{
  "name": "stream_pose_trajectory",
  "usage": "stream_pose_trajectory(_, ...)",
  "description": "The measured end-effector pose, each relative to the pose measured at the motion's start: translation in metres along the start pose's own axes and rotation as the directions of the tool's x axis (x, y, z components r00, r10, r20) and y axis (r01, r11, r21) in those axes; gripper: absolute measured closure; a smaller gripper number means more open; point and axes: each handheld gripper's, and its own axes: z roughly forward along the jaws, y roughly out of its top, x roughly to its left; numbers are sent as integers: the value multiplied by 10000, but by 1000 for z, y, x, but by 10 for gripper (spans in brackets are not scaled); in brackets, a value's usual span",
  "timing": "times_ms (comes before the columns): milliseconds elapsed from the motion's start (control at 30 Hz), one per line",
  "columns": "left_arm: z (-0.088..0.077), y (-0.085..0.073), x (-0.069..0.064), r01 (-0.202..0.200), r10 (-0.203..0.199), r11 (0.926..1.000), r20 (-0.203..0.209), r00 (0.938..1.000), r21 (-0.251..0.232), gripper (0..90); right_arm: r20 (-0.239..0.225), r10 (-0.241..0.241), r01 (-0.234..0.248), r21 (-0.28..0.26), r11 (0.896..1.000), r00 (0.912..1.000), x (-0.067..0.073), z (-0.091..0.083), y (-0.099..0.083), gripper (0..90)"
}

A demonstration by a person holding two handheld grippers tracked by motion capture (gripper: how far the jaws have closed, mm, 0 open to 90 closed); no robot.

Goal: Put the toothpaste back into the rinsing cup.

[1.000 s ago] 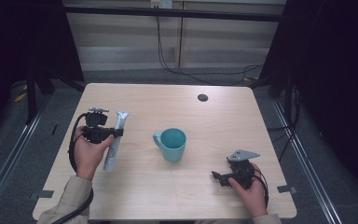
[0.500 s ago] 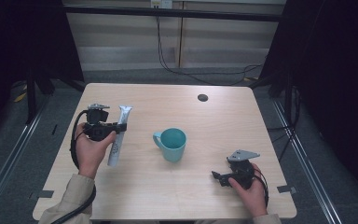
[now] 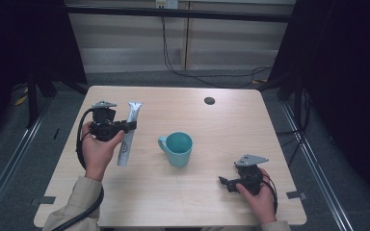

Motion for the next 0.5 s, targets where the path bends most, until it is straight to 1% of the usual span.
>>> stream_pose_trajectory(33,0,1,-1,-4,4,10000,78,10000,-22,763,-20,3,-3,-11,10000,10000,0,0,0,126)
stream_pose_trajectory(133,1,5,-5,-82,83,9999,117,9999,-83,763,-22,3,-3,-11,10000,10000,0,0,0,126)
stream_pose_trajectory(200,2,7,-7,-53,57,9998,193,9998,-177,763,3,1,-1,-3,10000,10000,0,0,0,126)
stream_pose_trajectory(367,5,14,-15,-204,216,9991,340,9992,-363,763,-17,3,-3,-14,10000,10000,0,0,0,126)
stream_pose_trajectory(500,7,19,-21,-228,249,9985,435,9987,-495,763,-15,2,-2,-13,10000,10000,0,0,0,127)
